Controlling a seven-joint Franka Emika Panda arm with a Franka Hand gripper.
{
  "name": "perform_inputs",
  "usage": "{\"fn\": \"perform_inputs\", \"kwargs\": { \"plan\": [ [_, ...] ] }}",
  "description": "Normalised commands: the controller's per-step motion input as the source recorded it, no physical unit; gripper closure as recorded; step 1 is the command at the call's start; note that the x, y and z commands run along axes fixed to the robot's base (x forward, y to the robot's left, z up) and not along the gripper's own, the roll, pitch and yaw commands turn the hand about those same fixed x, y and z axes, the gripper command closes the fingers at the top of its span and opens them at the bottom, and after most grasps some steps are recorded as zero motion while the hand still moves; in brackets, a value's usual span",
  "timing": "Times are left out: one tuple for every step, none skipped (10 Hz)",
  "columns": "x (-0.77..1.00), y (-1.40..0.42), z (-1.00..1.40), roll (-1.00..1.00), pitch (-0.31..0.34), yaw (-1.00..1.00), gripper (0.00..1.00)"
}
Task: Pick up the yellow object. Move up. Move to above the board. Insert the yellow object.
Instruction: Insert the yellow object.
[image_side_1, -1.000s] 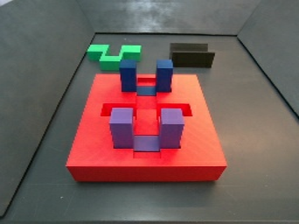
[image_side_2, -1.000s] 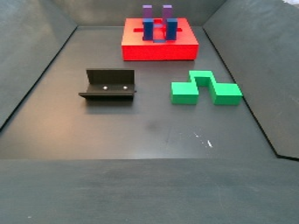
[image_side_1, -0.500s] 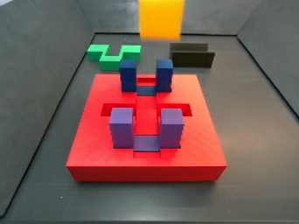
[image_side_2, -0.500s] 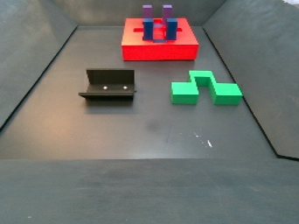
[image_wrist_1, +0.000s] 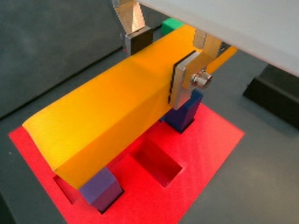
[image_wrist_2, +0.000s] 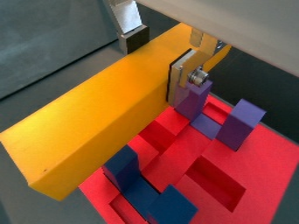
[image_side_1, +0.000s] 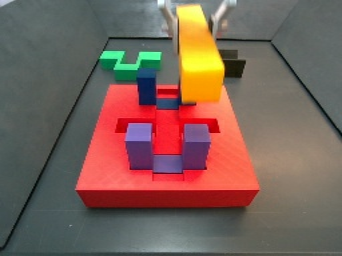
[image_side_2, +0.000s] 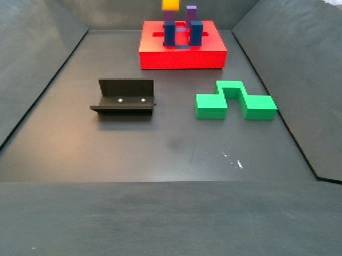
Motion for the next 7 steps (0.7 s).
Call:
{"fn": "perform_inputs", "kwargs": {
  "plan": [
    [0.0,0.0,-0.52,0.0,-0.084,0.0,1.0],
    [-0.2,0.0,-0.35,0.01,-0.034,0.01,1.0],
    [-0.29,-0.03,-0.3,0.06,-0.019,0.0,1.0],
    [-0.37,-0.07,-0.26,0.07,-0.017,0.0,1.0],
    [-0.35,-0.15,-0.14,0.05,-0.017,0.0,1.0],
    [-0.11,-0.09,-0.16,0.0,-0.014,0.03,1.0],
    [-0.05,-0.01,-0.15,0.0,-0.004,0.06,1.0]
  ]
}}
